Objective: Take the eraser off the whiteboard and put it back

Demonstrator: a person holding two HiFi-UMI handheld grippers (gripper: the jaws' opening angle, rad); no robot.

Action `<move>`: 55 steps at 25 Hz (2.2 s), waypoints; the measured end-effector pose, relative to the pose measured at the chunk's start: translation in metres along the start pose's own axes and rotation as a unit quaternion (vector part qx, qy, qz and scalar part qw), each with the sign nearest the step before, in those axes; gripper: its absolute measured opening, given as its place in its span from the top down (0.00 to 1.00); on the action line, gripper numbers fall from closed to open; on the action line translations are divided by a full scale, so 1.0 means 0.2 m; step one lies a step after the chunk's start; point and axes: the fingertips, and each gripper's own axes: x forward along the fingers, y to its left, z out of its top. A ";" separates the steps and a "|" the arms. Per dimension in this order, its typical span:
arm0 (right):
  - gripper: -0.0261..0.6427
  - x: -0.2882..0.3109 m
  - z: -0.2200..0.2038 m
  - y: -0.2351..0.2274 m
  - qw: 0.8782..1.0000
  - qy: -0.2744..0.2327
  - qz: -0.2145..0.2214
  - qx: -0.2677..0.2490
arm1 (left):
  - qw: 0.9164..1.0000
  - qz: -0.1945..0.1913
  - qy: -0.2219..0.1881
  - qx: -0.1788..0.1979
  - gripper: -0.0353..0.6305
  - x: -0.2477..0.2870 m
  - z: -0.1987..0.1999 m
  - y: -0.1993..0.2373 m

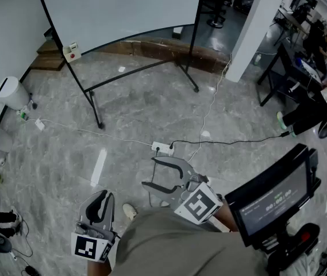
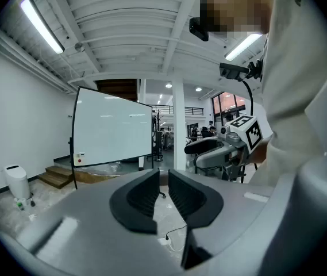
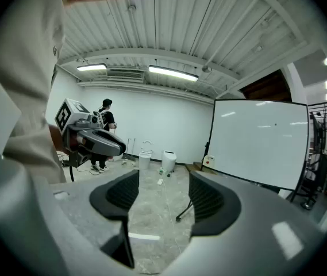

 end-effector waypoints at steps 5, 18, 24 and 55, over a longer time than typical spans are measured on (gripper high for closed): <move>0.55 -0.04 -0.08 -0.03 1.000 0.007 0.004 -0.005 | 1.000 0.003 -0.002 0.002 0.86 0.06 -0.04 -0.04; 0.78 -0.34 -0.28 -0.10 0.999 0.011 0.022 0.031 | 0.999 0.013 0.042 -0.006 0.87 0.18 -0.05 -0.29; 0.96 -0.39 -0.37 -0.18 0.997 0.021 0.009 0.068 | 0.998 0.021 0.063 -0.003 0.94 0.23 -0.01 -0.31; 0.96 0.70 -0.21 -0.59 0.997 0.066 -0.014 0.042 | 1.000 0.003 0.023 -0.015 0.94 0.65 -0.06 0.89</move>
